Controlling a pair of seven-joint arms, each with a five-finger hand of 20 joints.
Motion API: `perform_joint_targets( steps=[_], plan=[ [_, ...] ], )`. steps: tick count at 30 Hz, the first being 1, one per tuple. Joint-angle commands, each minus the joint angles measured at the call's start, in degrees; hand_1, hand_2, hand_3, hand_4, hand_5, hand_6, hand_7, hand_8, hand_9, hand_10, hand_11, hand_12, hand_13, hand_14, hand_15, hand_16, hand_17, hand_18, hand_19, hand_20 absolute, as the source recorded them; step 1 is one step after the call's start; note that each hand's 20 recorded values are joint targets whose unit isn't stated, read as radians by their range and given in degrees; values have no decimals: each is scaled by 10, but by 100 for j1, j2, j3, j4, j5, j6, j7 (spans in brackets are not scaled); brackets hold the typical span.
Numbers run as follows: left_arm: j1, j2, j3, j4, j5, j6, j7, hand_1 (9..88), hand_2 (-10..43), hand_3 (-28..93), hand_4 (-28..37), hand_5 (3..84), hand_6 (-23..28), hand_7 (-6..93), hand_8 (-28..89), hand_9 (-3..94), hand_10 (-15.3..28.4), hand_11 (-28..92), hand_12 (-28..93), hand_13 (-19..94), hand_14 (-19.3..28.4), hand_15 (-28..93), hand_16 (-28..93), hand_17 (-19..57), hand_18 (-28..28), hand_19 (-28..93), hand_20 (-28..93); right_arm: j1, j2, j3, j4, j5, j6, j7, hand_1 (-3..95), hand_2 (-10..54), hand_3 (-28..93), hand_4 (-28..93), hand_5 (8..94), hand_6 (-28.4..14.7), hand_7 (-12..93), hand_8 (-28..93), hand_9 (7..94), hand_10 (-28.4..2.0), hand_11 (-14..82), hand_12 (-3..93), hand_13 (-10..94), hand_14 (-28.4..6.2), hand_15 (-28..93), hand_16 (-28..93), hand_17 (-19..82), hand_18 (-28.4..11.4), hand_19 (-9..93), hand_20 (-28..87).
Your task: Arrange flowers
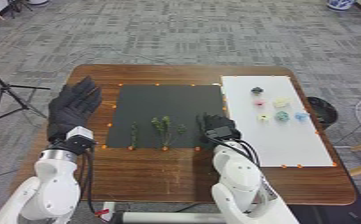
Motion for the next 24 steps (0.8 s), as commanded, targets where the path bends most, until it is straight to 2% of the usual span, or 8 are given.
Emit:
perform_joint_targets(
  steps=[1, 6, 10, 14, 17, 18, 20, 24],
  plan=[
    [18, -28, 19, 3, -25, -2, -42, 254, 138, 719, -283, 456, 84, 127, -96, 350, 138, 195, 83, 265, 149, 224, -34, -63, 143, 348, 86, 3, -14, -8, -229, 76, -144, -128, 340, -95, 666, -194, 748, -49, 396, -76, 777, -145, 447, 359, 786, -78, 669, 404, 535, -218, 932, 455],
    [39, -19, 22, -12, -63, -16, -35, 253, 138, 720, -283, 456, 85, 127, -96, 350, 139, 196, 82, 265, 148, 224, -34, -62, 144, 348, 86, -6, -18, 25, -433, 551, -231, 3, 295, -80, 656, -193, 754, -53, 359, -81, 782, -147, 433, 346, 788, -79, 661, 399, 534, -217, 932, 449],
    [37, -22, 35, -13, -85, -22, -19, 253, 138, 719, -283, 457, 85, 126, -96, 351, 138, 196, 82, 265, 149, 224, -34, -63, 144, 349, 86, -108, 95, 88, -483, 347, 263, -48, 269, 68, 641, -183, 763, -58, 332, -72, 798, -154, 400, 324, 792, -81, 654, 391, 532, -222, 932, 441],
    [71, -33, 2, -24, -76, -18, -16, 253, 138, 719, -283, 457, 86, 126, -96, 351, 138, 196, 82, 266, 148, 224, -34, -63, 144, 349, 86, -104, 180, 255, -645, 652, 113, 218, 282, 129, 652, -172, 750, -65, 314, -64, 806, -164, 294, 264, 792, -84, 647, 383, 533, -223, 932, 440],
    [103, -37, -26, -31, -77, -6, -28, 253, 138, 719, -283, 457, 86, 126, -95, 351, 138, 196, 82, 266, 149, 224, -34, -63, 144, 349, 86, -87, 199, 352, -610, 767, 7, 299, 312, 158, 656, -165, 739, -69, 349, -55, 808, -180, 206, 220, 802, -87, 621, 362, 533, -221, 932, 436],
    [101, -44, -23, -25, -76, -5, -33, 253, 138, 719, -283, 458, 85, 126, -95, 351, 139, 196, 82, 266, 149, 224, -34, -63, 144, 349, 86, -58, 174, 408, -582, 951, -151, 344, 353, 182, 655, -168, 734, -69, 367, -59, 805, -185, 185, 209, 802, -90, 613, 355, 531, -218, 932, 437],
    [99, -55, -10, -22, -72, -33, -55, 253, 139, 719, -283, 458, 85, 127, -96, 351, 139, 196, 82, 266, 149, 224, -34, -63, 144, 349, 85, -24, 118, 510, -520, 1286, -415, 564, 432, 206, 618, -196, 726, -66, 387, -68, 794, -185, 158, 195, 798, -91, 605, 345, 522, -210, 932, 441],
    [87, -66, -24, -13, -37, -61, -87, 255, 140, 717, -283, 458, 85, 127, -96, 352, 139, 196, 82, 266, 149, 224, -35, -63, 144, 350, 86, -87, 94, 588, -515, 1529, -513, 630, 486, 225, 572, -228, 693, -70, 449, -75, 767, -189, 136, 177, 799, -91, 579, 331, 515, -206, 932, 434]
  ],
)
